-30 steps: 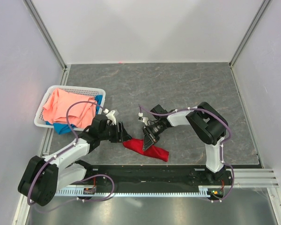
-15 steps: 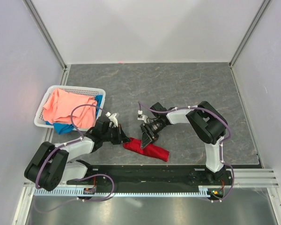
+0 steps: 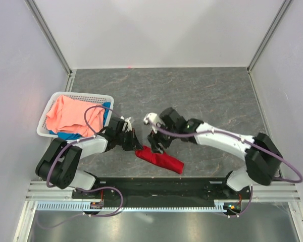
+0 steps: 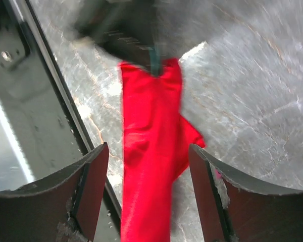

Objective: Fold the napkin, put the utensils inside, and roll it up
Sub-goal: Roll the napkin with the utensil

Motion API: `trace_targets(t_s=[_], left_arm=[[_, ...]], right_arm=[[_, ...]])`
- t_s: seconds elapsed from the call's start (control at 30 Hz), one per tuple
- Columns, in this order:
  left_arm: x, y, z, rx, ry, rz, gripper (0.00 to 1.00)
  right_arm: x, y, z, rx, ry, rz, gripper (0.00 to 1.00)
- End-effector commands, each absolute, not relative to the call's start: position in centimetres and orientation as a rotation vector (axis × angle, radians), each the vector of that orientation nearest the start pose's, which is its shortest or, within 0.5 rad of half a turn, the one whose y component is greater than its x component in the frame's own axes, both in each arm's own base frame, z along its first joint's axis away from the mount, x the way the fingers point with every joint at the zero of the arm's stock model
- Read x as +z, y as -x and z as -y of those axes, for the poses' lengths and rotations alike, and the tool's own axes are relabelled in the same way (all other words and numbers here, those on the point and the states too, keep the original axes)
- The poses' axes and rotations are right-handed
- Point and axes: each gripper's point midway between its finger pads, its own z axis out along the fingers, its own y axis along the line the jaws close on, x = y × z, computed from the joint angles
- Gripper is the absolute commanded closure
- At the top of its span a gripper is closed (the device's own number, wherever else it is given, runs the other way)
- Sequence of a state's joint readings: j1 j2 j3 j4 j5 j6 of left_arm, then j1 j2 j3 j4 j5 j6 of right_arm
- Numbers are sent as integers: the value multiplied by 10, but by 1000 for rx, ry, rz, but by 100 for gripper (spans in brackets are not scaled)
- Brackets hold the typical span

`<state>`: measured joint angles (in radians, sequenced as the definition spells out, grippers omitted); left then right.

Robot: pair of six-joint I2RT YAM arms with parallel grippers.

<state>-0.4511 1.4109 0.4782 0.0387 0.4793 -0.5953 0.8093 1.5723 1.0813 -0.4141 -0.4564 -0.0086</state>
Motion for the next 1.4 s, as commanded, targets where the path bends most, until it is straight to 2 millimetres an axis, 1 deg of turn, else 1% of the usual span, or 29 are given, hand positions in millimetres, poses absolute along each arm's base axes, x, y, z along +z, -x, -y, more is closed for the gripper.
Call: trace_targets(t_s=[0.0, 0.03, 0.1, 0.13, 0.17, 0.2, 0.33, 0.47, 0.53, 0.57, 0.73, 0.77, 0.8, 0.83, 0.87, 0.93, 0.97, 1.0, 1.07, 1.1, 1.13, 1.17, 1.2, 1.27, 1.33, 1.37], left_arm=[[8, -198, 207, -946, 29, -2767, 98], [9, -200, 208, -951, 29, -2764, 98], [9, -198, 210, -963, 23, -2775, 98], [10, -200, 210, -964, 17, -2770, 98], [9, -199, 211, -973, 14, -2776, 98], [9, -199, 211, -973, 13, -2781, 98], [12, -200, 211, -976, 5, -2779, 98], [13, -200, 212, -978, 2, -2778, 98], [14, -200, 212, -982, -4, -2778, 98], [14, -200, 212, -983, -6, -2779, 98], [20, -203, 216, -1015, -55, -2753, 98], [24, -204, 217, -1018, -69, -2734, 96], [27, -206, 217, -1015, -78, -2720, 93], [31, -208, 218, -1018, -86, -2701, 88], [40, -211, 219, -1024, -99, -2664, 78], [48, -217, 217, -1004, -96, -2623, 63], [59, -221, 216, -998, -96, -2578, 50], [61, -224, 212, -960, -68, -2562, 45], [69, -224, 206, -934, -49, -2517, 39], [69, -226, 200, -896, -29, -2503, 38], [70, -225, 197, -883, -24, -2493, 37], [66, -222, 193, -865, -12, -2496, 37], [74, -223, 190, -856, -6, -2456, 37], [71, -219, 186, -844, 5, -2448, 37], [78, -218, 186, -862, -6, -2402, 36], [74, -214, 185, -868, -10, -2401, 36]], right_arm=[[99, -208, -311, 443, 1224, -2072, 27], [99, -196, -318, 419, 1251, -2028, 27], [95, -193, -321, 363, 1245, -1973, 26], [93, -182, -328, 357, 1278, -1944, 26], [86, -178, -331, 346, 1299, -1935, 26], [83, -173, -334, 327, 1330, -1917, 26], [65, -164, -341, 315, 1411, -1923, 27], [50, -163, -338, 284, 1453, -1948, 28], [45, -161, -338, 291, 1463, -1964, 30], [39, -159, -336, 289, 1479, -1987, 30], [24, -160, -329, 315, 1476, -2088, 40], [20, -154, -329, 360, 1487, -2118, 42], [19, -158, -327, 375, 1472, -2146, 44], [15, -156, -322, 379, 1476, -2182, 46], [11, -152, -324, 416, 1488, -2212, 53], [4, -148, -322, 476, 1489, -2268, 61], [5, -146, -324, 514, 1480, -2290, 66], [7, -142, -327, 614, 1475, -2315, 68], [11, -144, -329, 722, 1431, -2355, 72], [17, -137, -334, 830, 1441, -2356, 73], [22, -138, -338, 892, 1435, -2343, 73], [26, -143, -337, 944, 1375, -2376, 73], [34, -136, -342, 1064, 1372, -2372, 74], [39, -141, -345, 1176, 1325, -2369, 74], [46, -138, -351, 1334, 1297, -2356, 75], [48, -142, -351, 1386, 1267, -2359, 75]])
